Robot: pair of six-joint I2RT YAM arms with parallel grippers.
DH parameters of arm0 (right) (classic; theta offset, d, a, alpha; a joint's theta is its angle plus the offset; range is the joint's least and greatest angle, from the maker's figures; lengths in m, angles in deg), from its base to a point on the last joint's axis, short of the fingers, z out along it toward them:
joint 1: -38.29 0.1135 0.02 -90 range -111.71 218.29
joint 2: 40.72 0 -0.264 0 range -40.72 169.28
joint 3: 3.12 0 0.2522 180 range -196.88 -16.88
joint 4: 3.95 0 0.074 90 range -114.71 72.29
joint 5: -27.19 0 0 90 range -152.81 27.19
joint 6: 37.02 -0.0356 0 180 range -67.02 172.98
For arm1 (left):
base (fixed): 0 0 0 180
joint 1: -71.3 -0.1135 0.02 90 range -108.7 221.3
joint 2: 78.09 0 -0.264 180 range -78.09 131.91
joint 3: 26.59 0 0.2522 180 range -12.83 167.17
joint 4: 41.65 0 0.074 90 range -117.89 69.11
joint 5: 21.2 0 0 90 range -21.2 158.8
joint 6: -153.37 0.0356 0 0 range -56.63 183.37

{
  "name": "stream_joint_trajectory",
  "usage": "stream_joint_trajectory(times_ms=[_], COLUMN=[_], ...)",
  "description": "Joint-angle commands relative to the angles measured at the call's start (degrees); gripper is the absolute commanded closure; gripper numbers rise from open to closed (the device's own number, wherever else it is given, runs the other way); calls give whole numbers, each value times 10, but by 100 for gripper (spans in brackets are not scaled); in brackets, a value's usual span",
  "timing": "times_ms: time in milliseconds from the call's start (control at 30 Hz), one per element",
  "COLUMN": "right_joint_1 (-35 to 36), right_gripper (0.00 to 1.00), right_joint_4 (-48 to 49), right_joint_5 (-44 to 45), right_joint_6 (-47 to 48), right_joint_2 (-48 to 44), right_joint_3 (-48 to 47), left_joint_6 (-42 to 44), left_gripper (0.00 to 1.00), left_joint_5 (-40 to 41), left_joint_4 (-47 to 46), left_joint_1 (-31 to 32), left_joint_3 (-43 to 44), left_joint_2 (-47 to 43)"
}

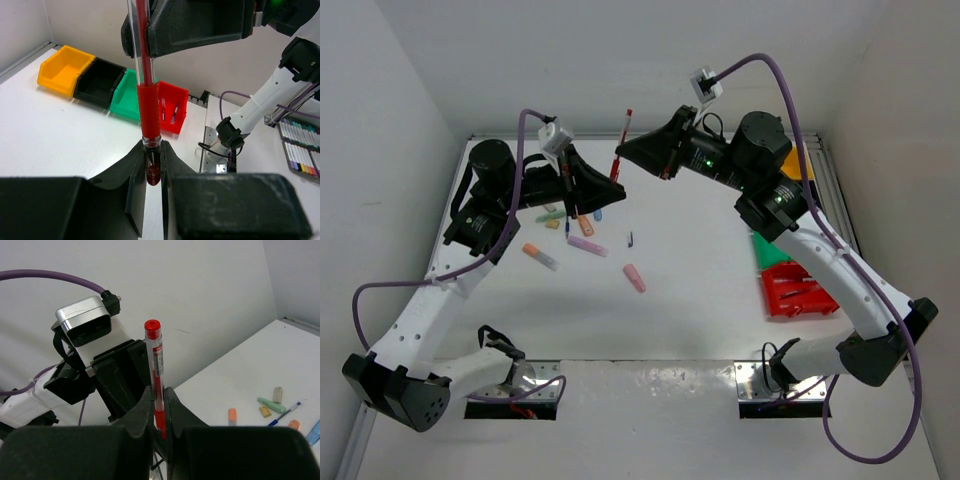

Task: Sort the stationery into containers
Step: Close the pen cap on the pen.

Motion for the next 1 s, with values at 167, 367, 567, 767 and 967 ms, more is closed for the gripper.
stream_joint_trajectory(times_ms=[167, 367, 567, 767, 967], right_joint_1=[20, 21, 17, 5, -12], right_gripper=[66, 44, 34, 31, 31], right_joint_4=[-42, -41, -43, -41, -42], right_joint_5=[-59, -57, -60, -65, -59], right_joint_6=[-10, -4, 6, 4, 15], right_joint_2=[15, 15, 23, 39, 57], right_joint_3=[-7, -17, -46, -98, -144], left_joint_6=[28, 24, 16, 4, -5], left_gripper=[100, 100, 100, 100, 100], left_joint_5=[17, 17, 16, 13, 7], left_joint_4=[-55, -56, -59, -66, -73], left_joint_1=[3, 2, 2, 3, 2], left_joint_3=[34, 30, 26, 11, 4], left_joint_2=[-15, -18, -19, -23, -24])
